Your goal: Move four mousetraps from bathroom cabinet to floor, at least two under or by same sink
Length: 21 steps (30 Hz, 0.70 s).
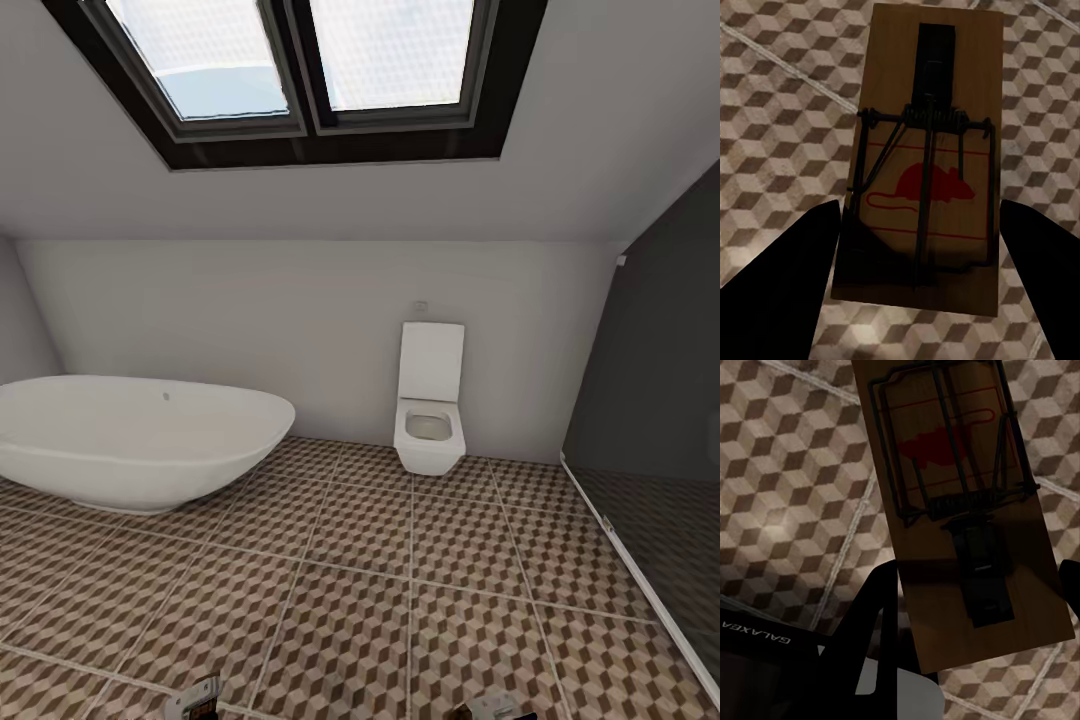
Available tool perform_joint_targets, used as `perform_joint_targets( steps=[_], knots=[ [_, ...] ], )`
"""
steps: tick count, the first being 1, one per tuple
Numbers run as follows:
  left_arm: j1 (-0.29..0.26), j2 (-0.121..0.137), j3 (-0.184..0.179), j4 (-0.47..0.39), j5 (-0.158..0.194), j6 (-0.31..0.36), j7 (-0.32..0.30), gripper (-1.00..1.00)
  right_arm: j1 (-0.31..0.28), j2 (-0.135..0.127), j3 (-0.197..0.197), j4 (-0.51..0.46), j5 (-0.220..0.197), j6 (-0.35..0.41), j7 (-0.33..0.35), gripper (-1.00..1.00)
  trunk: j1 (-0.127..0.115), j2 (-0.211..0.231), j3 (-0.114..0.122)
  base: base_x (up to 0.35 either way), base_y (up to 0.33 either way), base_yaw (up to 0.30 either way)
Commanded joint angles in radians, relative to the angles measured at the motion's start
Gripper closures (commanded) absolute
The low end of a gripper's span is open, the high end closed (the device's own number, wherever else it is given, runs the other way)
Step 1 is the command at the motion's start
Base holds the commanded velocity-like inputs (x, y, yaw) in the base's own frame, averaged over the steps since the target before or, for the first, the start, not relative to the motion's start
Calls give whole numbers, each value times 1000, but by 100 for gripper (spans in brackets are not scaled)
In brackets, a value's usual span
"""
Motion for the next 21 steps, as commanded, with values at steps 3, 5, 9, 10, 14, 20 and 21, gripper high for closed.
perform_joint_targets(
  steps=[3, 5, 9, 10, 14, 20, 21],
  knots=[
    [-1, 0, -8, 0, 8, -3, 0, 100, -1, 0, 6, 2, -1, 1, 3, 100, 0, -1, -1, 0, 0, 168],
    [-1, 0, -8, 0, 8, -3, 0, 100, -1, -1, 5, 2, -2, 1, 3, 100, 0, -1, -1, 0, 0, 223],
    [-1, 0, -8, 0, 8, -3, 0, 100, -1, -1, 4, 2, -3, 1, 3, 100, 0, -1, 0, 0, 0, 253],
    [-1, 0, -8, 0, 8, -3, 0, 100, -1, -1, 4, 2, -3, 1, 4, 100, 0, -1, 0, 0, 0, 265],
    [-1, 0, -8, 1, 8, -3, 0, 100, -1, -1, 4, 2, -3, 1, 4, 100, 0, -1, 0, 0, 0, 268],
    [-1, 0, -8, 0, 8, -3, 0, 100, -1, -1, 5, 2, -3, 7, 5, 100, 0, -1, 0, 0, 0, 135],
    [-1, 0, -8, 0, 8, -3, 0, 100, -1, -1, 5, 2, -3, 10, 6, 100, 0, -1, 0, 0, 0, 37]
  ],
)
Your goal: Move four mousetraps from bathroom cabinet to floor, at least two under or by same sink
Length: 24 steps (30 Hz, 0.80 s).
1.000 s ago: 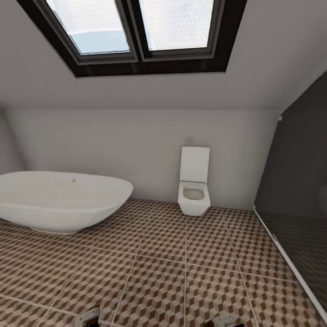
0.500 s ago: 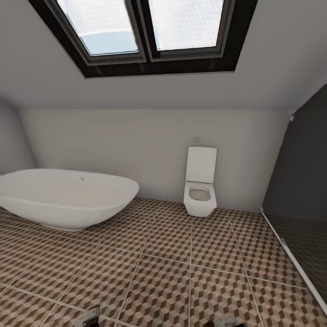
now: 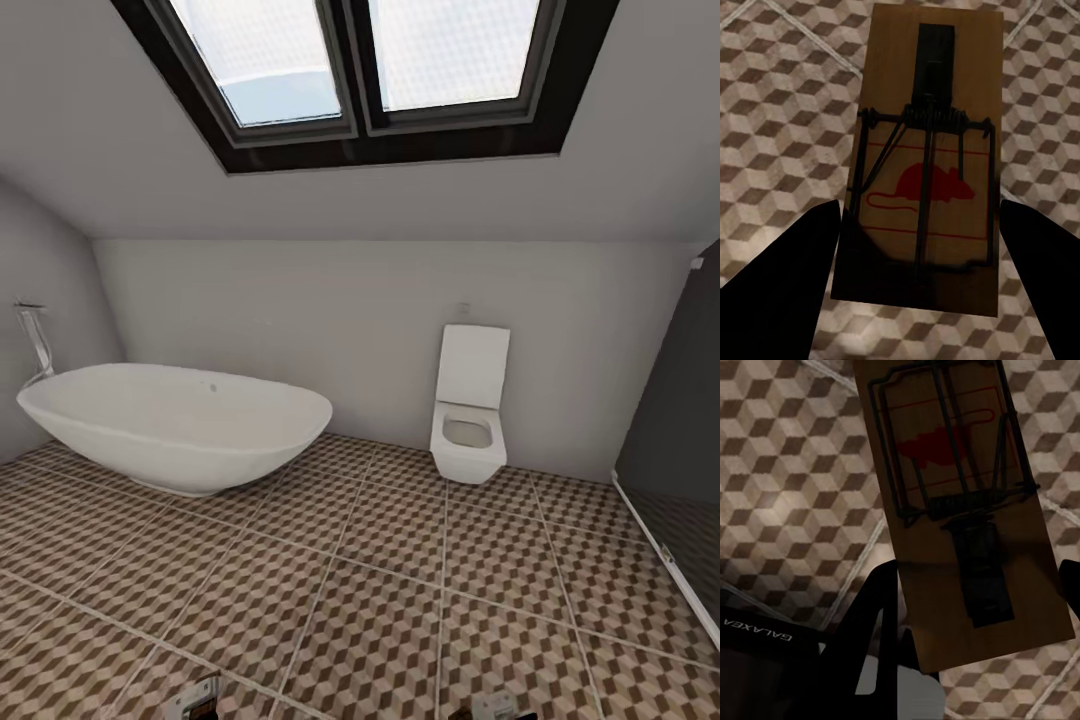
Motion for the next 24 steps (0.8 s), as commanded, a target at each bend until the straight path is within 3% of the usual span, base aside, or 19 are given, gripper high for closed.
perform_joint_targets(
  steps=[1, 8, 24],
  knots=[
    [-1, 0, -8, 1, 8, -3, 0, 100, -1, 0, 6, 2, -1, 3, 4, 100, 0, -1, -1, 0, 0, 29],
    [-1, 0, -8, 1, 8, -3, 0, 100, -1, 0, 5, 2, -1, 3, 4, 100, 0, -1, -1, 0, 0, 127],
    [-1, 0, -8, 0, 8, -3, 0, 100, -1, 1, 5, 2, -1, -4, 0, 100, 0, -1, -1, 0, 0, 270]
  ],
)
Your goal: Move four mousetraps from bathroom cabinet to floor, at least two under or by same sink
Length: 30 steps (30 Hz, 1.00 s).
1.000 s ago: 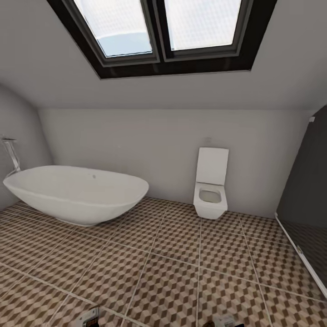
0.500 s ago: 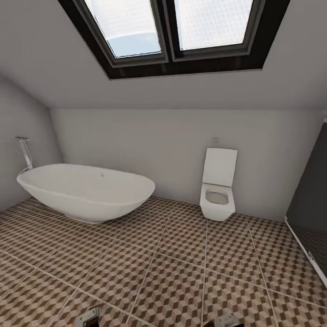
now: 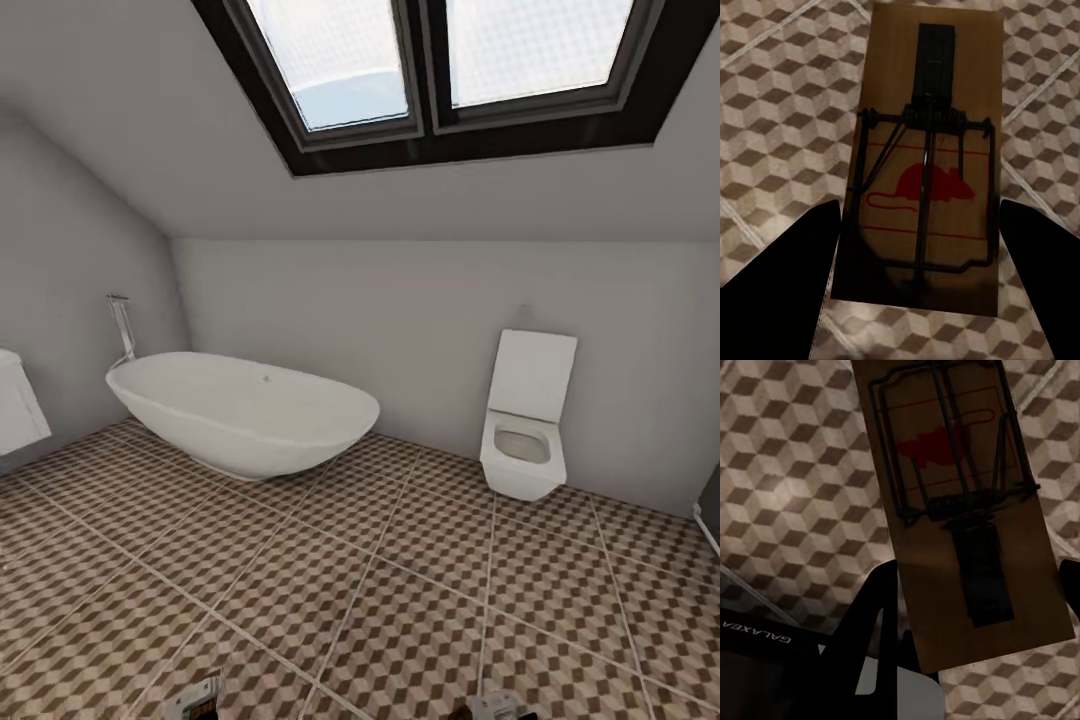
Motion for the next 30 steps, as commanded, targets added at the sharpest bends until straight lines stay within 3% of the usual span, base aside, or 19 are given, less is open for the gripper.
perform_joint_targets(
  steps=[1, 30],
  knots=[
    [-1, 0, -8, 1, 8, -3, 0, 100, -1, 0, 6, 2, -1, 1, 4, 100, 0, -1, -1, 0, 0, 292],
    [-1, 0, -8, -14, 8, -6, -1, 100, -1, 0, 6, 2, -1, 0, 4, 100, 0, -1, -1, 0, 0, 297]
  ],
)
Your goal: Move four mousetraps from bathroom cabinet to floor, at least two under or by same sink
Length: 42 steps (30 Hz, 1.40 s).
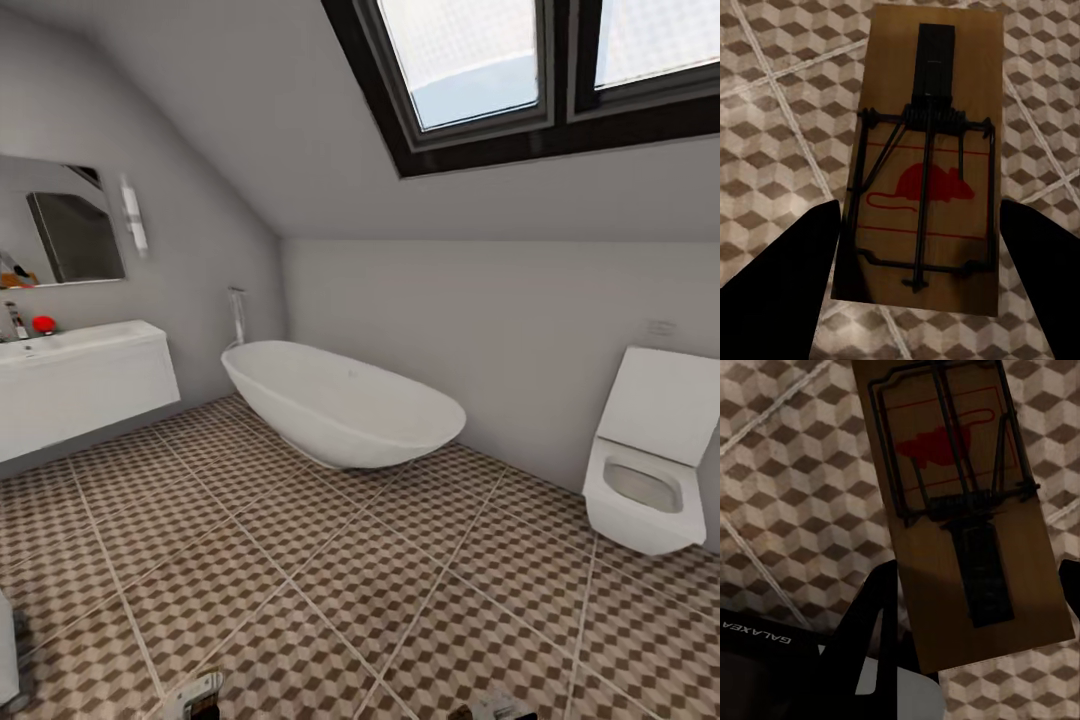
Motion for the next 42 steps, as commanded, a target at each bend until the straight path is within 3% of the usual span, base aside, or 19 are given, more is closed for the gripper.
perform_joint_targets(
  steps=[1, 9, 32, 42],
  knots=[
    [-1, 0, -8, -2, 8, -3, 0, 100, -1, 0, 6, 2, -1, 1, 4, 100, 0, -1, -1, 0, 0, 297],
    [-1, 1, -10, -19, 8, 2, 2, 100, -1, 0, 6, 2, -1, 1, 4, 100, 0, -1, -1, 139, 0, 297],
    [-1, 1, -10, -20, 8, 6, 3, 100, -1, 0, 6, 2, -1, 1, 4, 100, 0, -1, -1, 317, 0, 296],
    [-1, 0, -10, -20, 10, 6, 3, 100, -1, 0, 6, 2, -1, 1, 5, 100, 0, -1, -1, 323, 0, 34]
  ],
)
